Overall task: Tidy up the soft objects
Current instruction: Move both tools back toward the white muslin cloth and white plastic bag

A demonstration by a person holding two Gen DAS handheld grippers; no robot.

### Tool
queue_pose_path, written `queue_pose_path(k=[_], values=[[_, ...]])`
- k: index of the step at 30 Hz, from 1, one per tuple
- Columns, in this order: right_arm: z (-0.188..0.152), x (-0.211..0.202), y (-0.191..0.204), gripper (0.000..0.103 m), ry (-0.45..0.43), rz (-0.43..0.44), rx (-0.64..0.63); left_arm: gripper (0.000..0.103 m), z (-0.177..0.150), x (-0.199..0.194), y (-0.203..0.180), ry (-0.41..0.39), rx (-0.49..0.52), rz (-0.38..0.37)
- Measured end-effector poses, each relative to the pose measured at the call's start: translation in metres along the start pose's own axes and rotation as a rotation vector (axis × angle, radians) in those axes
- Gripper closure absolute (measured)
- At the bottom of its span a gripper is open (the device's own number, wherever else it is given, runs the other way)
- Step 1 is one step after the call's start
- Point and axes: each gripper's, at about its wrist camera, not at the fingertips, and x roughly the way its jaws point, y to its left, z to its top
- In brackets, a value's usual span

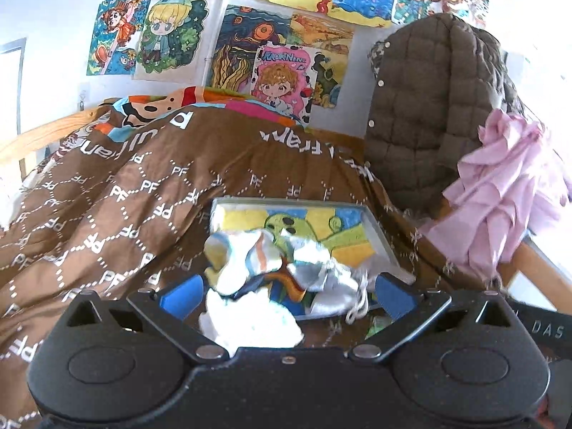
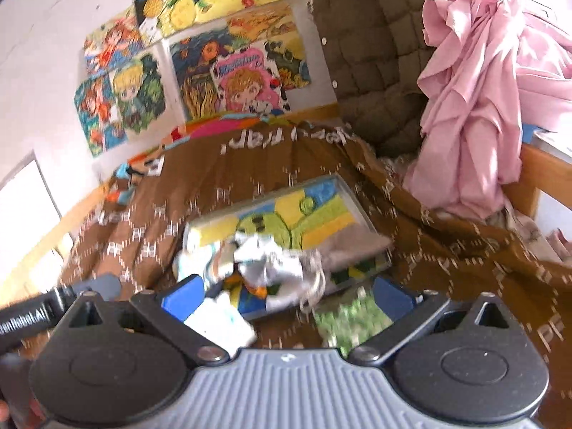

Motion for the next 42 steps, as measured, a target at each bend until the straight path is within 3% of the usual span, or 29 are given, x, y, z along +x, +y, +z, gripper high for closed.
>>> queue_pose_path(k=[7,14,22,29,42], values=[[-0.046,-0.038,0.011,0.0,0.006,-0.06,-0.093,0.001,-0.046,-0.036,0.007,0.03,0.051,0.002],[-0.07,-0.064,0.008,0.0,0.029,-0.063,-0.092,0.001,-0.076,-0.054,0.006,0.074,0.105,0.002],[-0.098,-0.065,-0.001,0.0,0.174,-0.094,-0.096,0.001,-0.105,-0.057,0.001,0.183,0.209,0.033],[-0.107,-0.051,-0.005,0.0,0.26,-0.103,-0.088,0.001,-0.114,-0.043,0.003,0.286,0.196,0.014],[-0.114,-0.039,0.011,0.0,0.322,-0.074,-0.185,0.001,-0.124,-0.021,0.02,0.447,0.132,0.105]])
